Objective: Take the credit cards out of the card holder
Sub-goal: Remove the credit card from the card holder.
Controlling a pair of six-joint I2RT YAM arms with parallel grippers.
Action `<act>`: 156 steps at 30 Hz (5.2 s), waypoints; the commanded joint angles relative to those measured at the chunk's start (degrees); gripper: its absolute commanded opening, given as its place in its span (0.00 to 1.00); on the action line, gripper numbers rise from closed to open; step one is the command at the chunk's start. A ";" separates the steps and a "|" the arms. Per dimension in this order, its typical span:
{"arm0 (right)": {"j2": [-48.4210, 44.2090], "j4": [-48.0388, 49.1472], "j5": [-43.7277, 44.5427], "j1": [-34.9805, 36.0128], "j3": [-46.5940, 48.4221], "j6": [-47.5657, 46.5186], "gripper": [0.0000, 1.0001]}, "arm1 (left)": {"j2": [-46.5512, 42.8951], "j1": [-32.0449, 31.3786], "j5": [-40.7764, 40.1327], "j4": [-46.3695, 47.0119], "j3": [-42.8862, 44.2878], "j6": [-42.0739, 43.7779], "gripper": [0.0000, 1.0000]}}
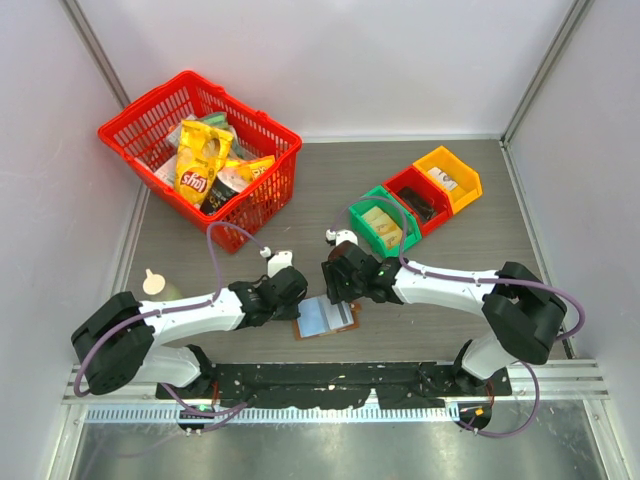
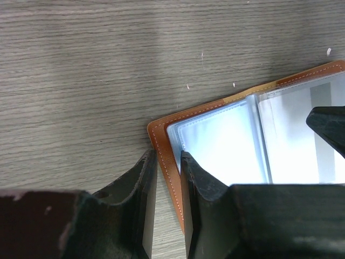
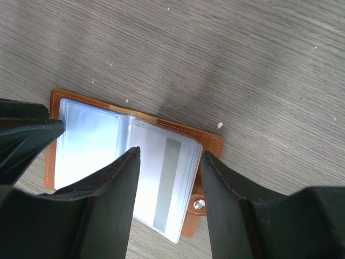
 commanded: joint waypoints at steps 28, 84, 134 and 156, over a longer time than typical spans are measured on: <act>2.67 4.00 0.76 0.39 -2.12 0.64 0.50 | -1.13 -0.41 -0.61 1.52 -0.14 -0.73 0.26; -3.66 15.95 -17.26 3.11 -2.64 3.37 0.57 | -14.39 -0.41 -5.36 -1.55 -2.69 -3.80 0.36; 11.02 77.47 -40.45 -9.36 -31.48 26.57 0.07 | -9.13 -0.41 5.54 16.37 -16.66 -15.93 0.00; 11.74 77.59 -47.23 -19.12 -36.66 26.76 0.01 | -8.08 -0.24 5.45 16.99 -16.75 -16.28 0.00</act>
